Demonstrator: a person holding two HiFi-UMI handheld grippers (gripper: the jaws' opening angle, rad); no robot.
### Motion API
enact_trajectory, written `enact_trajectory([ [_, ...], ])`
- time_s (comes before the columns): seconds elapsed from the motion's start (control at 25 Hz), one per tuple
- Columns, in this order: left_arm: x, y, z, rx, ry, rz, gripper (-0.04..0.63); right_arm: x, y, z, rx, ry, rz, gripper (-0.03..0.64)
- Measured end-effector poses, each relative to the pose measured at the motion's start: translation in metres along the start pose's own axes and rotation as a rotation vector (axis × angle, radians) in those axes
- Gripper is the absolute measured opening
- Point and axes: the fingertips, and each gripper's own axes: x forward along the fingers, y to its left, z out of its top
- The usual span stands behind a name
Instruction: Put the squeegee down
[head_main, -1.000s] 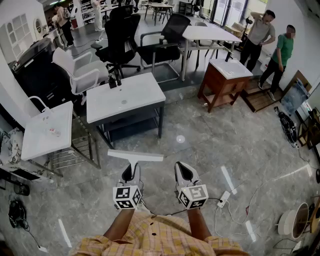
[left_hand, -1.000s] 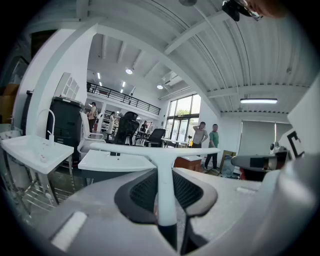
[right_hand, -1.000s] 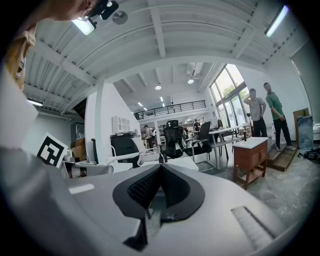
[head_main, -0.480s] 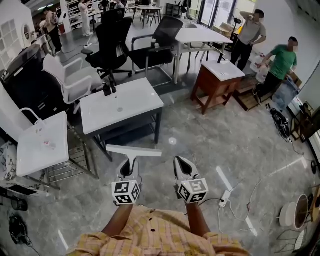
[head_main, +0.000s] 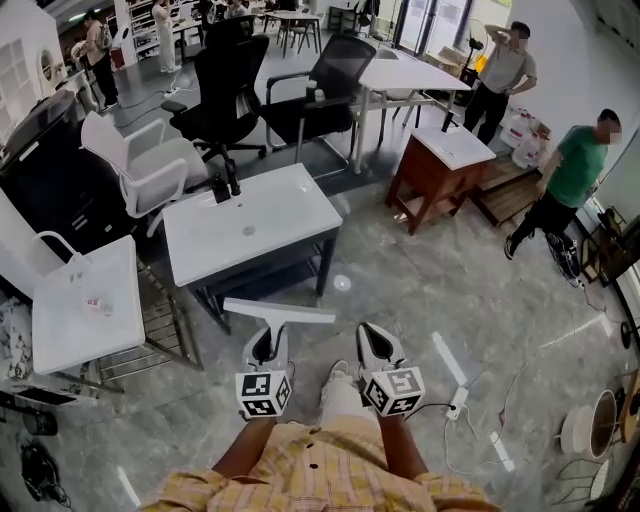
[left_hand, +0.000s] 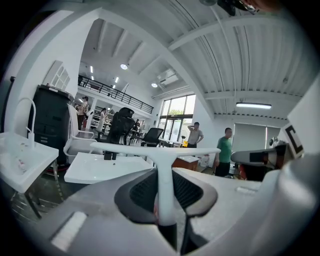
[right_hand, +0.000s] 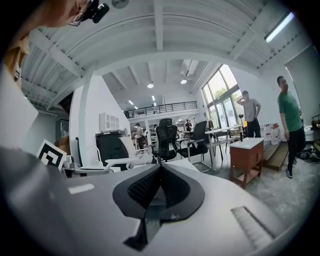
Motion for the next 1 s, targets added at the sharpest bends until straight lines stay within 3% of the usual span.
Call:
enact_trajectory([
  [0.32, 0.07, 0.044, 0.009, -0.005, 0.021, 0.029, 0.084, 0.093, -0.026, 0.002, 0.003, 0.012, 0.027, 0.0],
  [1.0, 0.302, 0.087, 0.082, -0.038, 0.044, 0.108, 0.084, 0.31, -0.151, 0.059, 0.037, 0.035, 0.13, 0.0],
])
